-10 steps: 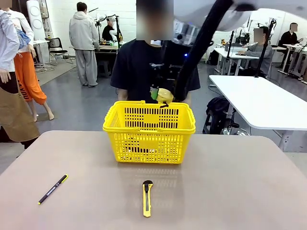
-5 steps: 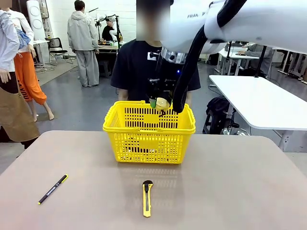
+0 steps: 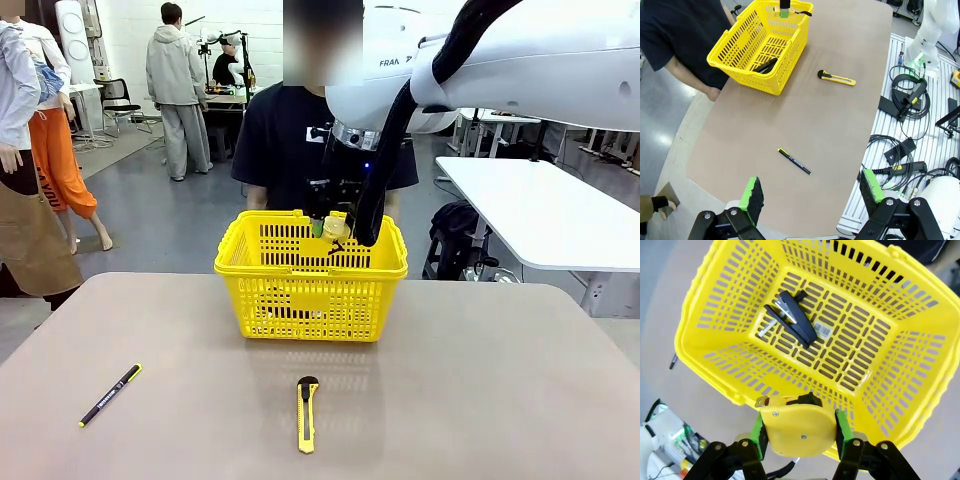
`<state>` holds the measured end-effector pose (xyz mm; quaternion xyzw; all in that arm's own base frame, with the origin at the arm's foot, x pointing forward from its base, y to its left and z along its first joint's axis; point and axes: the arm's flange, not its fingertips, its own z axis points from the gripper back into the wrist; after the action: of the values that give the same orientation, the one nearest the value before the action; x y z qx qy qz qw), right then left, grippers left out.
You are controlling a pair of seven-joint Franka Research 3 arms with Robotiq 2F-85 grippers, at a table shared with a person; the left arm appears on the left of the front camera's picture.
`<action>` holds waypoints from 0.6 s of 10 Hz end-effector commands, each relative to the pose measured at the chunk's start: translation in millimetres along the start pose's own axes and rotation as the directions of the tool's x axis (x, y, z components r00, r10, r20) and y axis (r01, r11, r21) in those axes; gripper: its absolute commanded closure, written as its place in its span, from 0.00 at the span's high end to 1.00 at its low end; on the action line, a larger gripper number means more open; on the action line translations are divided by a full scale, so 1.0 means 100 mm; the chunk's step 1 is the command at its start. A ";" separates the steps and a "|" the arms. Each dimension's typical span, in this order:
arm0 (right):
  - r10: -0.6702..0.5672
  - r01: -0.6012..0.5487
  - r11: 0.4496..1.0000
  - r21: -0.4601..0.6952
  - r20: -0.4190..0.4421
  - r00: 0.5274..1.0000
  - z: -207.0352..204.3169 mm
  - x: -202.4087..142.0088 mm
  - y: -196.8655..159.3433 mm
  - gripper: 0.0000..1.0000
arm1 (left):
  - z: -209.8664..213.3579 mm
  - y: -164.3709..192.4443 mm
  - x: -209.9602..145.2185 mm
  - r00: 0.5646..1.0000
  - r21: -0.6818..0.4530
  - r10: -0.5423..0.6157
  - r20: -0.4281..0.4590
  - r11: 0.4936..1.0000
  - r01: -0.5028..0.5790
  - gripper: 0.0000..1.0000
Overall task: Place the items the person wants into the basket.
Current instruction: Pick up the item the person points to and place it in the Market Basket.
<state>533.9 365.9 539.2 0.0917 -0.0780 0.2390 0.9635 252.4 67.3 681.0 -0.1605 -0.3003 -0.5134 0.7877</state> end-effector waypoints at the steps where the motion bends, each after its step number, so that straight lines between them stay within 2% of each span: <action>1: -0.008 0.008 1.000 -0.002 0.000 1.000 -0.01 0.00 -0.06 0.65 | 0.00 -0.01 0.00 1.000 -0.004 -0.005 0.007 1.000 0.005 1.00; 6: -0.008 0.008 1.000 -0.002 0.000 1.000 -0.01 0.00 -0.06 0.65 | 0.00 -0.01 0.00 1.000 -0.004 -0.005 0.007 1.000 0.005 1.00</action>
<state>537.0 361.8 538.2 0.0904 -0.0779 0.2351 0.9646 252.4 67.3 681.0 -0.1605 -0.3003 -0.5134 0.7877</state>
